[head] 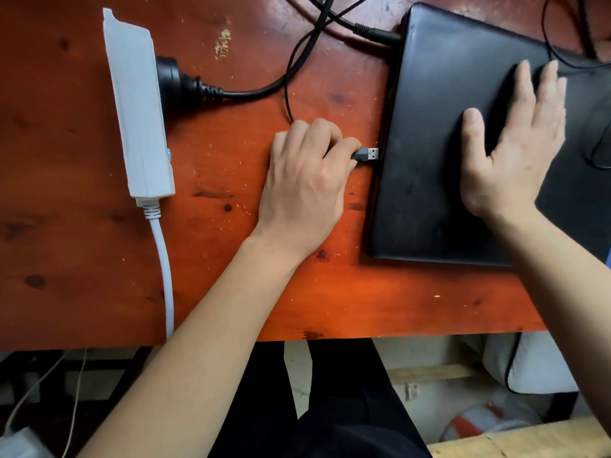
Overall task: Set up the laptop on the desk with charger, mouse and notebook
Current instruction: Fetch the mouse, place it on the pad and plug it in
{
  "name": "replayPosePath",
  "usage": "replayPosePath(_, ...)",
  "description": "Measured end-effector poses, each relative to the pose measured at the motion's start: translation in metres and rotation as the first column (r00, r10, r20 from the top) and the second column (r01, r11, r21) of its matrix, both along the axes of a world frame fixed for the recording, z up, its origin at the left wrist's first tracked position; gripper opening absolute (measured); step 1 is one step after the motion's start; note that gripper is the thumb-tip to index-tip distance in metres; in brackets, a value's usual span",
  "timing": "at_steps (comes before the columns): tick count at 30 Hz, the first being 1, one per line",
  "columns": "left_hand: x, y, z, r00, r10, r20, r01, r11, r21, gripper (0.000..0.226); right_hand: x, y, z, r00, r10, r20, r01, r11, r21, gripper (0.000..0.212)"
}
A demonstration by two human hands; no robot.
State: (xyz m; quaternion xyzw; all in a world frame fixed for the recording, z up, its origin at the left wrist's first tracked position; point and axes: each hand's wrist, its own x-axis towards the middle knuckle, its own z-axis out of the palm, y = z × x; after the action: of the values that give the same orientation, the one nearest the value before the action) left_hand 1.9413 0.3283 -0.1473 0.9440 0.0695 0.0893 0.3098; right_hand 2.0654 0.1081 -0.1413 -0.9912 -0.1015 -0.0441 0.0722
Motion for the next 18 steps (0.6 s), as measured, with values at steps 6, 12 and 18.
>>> replayPosePath(6, 0.011, 0.000, 0.000, 0.998, 0.067, -0.005, -0.067, 0.998, -0.002, 0.018, -0.001, 0.000, 0.000, 1.000, 0.003, 0.009, -0.003, 1.000, 0.014, 0.070)
replayPosePath(12, 0.023, 0.001, 0.002, 0.997, 0.078, -0.023, -0.078, 0.997, -0.007, 0.020, 0.000, -0.001, -0.002, 1.000, 0.004, 0.021, -0.005, 1.000, 0.013, 0.070)
replayPosePath(18, 0.021, 0.008, 0.001, 1.000, -0.031, -0.003, 0.031, 1.000, 0.000, 0.019, 0.001, -0.002, -0.002, 1.000, 0.003, 0.016, -0.004, 1.000, 0.016, 0.070)
